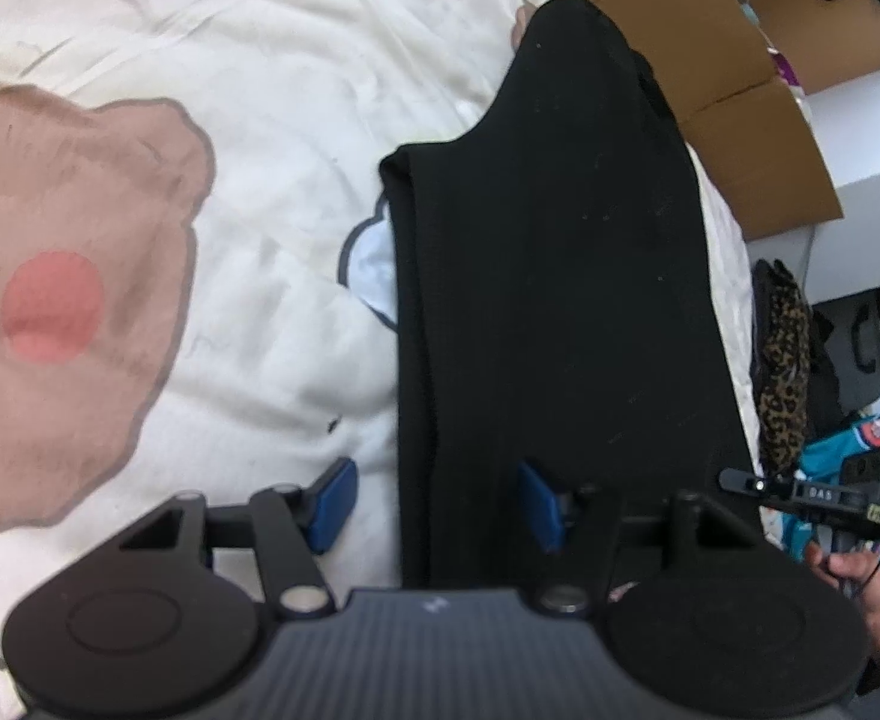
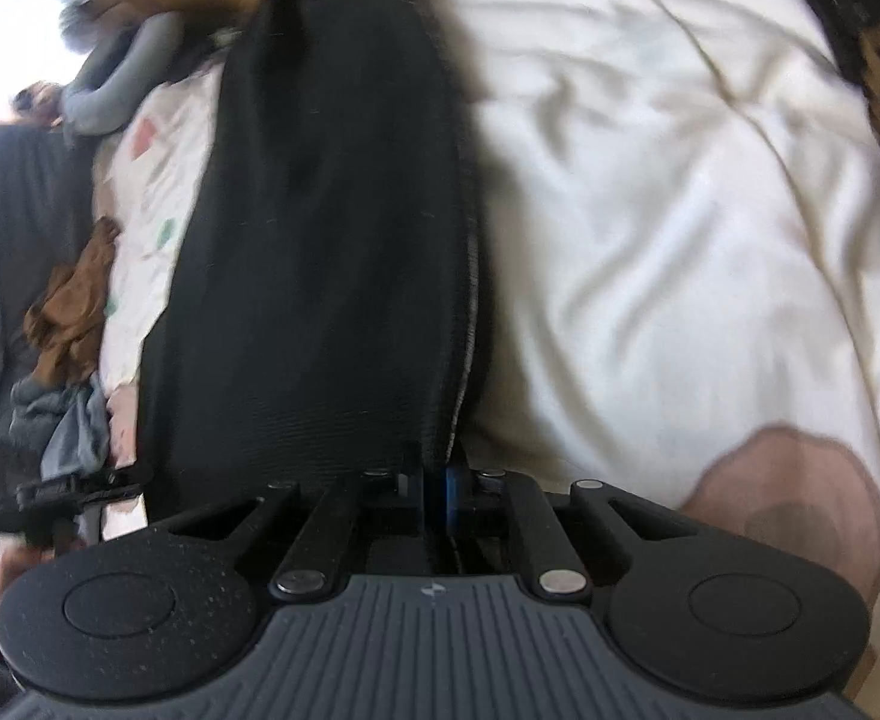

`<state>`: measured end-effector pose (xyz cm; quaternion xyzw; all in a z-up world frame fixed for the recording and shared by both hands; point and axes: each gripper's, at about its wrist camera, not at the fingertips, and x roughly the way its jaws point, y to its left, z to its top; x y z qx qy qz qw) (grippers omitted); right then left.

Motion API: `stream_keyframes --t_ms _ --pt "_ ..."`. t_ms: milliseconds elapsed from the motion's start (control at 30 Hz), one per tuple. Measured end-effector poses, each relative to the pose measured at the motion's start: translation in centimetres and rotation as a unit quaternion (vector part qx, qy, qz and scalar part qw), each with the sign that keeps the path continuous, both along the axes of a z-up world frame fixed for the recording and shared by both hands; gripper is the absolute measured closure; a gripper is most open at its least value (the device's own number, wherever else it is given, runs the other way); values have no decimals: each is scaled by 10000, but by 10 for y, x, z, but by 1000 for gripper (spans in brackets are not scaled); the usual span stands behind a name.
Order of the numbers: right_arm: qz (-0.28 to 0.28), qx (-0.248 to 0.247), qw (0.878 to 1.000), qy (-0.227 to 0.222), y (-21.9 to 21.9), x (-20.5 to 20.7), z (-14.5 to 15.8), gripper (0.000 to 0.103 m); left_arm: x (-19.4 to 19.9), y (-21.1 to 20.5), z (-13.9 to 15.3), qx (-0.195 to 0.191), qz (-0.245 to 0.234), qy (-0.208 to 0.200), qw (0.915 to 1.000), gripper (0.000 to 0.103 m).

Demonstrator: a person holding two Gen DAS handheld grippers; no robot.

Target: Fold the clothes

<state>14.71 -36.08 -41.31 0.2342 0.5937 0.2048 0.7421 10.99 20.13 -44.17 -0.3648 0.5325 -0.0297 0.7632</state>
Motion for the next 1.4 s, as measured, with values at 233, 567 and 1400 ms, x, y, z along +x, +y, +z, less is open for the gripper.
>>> stream_keyframes --t_ms 233,567,1400 --pt "-69 -162 9998 -12 -18 5 -4 63 -3 4 -2 -114 24 -58 9999 41" --pt "-87 622 9967 519 -22 8 -31 63 -13 15 -9 -636 -20 57 9980 41" --pt "-338 1371 9874 717 -14 25 -55 78 -5 2 -55 -2330 132 27 9724 52"
